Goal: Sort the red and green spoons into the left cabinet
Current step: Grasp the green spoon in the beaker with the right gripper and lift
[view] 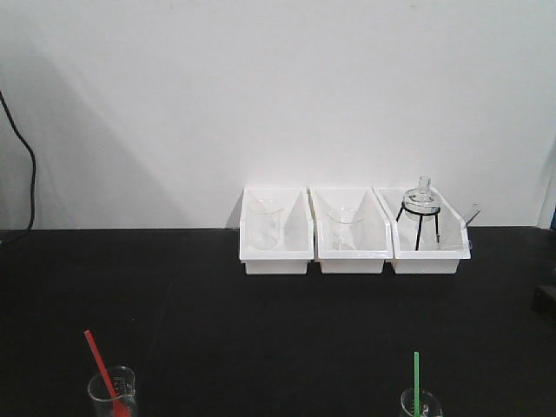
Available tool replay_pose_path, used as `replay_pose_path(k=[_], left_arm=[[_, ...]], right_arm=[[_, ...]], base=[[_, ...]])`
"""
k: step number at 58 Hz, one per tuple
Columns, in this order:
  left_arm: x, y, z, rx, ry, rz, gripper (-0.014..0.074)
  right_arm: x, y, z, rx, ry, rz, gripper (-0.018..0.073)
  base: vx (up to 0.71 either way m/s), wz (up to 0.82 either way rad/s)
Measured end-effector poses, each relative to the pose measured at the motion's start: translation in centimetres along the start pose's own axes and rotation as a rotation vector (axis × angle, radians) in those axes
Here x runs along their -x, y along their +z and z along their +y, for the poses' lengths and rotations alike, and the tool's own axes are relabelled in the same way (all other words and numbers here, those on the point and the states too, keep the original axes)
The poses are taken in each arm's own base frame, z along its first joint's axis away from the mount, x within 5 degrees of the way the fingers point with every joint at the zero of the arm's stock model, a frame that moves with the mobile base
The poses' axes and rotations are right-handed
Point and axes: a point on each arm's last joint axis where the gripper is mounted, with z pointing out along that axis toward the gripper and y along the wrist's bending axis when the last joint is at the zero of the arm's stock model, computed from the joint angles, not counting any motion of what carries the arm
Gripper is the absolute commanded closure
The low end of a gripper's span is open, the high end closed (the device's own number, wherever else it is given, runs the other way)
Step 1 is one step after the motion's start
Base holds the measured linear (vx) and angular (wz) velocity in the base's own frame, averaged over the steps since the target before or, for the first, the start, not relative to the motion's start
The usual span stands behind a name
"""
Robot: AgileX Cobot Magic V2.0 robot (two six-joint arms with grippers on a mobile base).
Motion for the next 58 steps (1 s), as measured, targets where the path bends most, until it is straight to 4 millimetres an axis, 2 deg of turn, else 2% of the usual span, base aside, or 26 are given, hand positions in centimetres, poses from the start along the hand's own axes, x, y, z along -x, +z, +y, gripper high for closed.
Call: replay_pose_path(k=[8, 14, 22, 31, 36, 48, 58], left_arm=[[-0.1, 0.0, 0.0, 0.001, -0.003, 0.013, 0.0001], [-0.2, 0.0, 0.0, 0.001, -0.004, 0.017, 0.0015], [-0.4, 0.0, 0.0, 0.003, -0.005, 0.042, 0.0029], [-0.6, 0.0, 0.0, 0.005, -0.005, 0.066, 0.0032], [-0.7, 0.0, 0.1, 0.006, -0.005, 0.081, 0.0032], [-1.1, -0.1, 0.1, 0.009, -0.005, 0.121, 0.0032], [-1.2, -0.1, 0.1, 0.01, -0.005, 0.131, 0.0032]], right_arm=[[-0.5, 0.5, 0.0, 0.007, -0.004, 0.063, -0.0158], [-1.1, 2.0, 0.1, 0.019, 0.012, 0.122, -0.0131], [-1.8, 5.0, 0.7, 0.069, 0.026, 0.232, -0.0071], [-1.7, 8.9, 3.1, 0.174, 0.009, 0.305, -0.002], [-2.3, 11.5, 3.6, 0.174, 0.037, 0.352, -0.0008], [-6.2, 17.7, 3.6, 0.141, 0.065, 0.522, -0.0007], [-9.3, 21.1, 3.6, 0.117, 0.086, 0.623, -0.0007]], base=[[0.0, 0.0], [0.0, 0.0], [0.0, 0.0], [0.0, 0.0], [0.0, 0.0], [0.0, 0.0], [0.0, 0.0]])
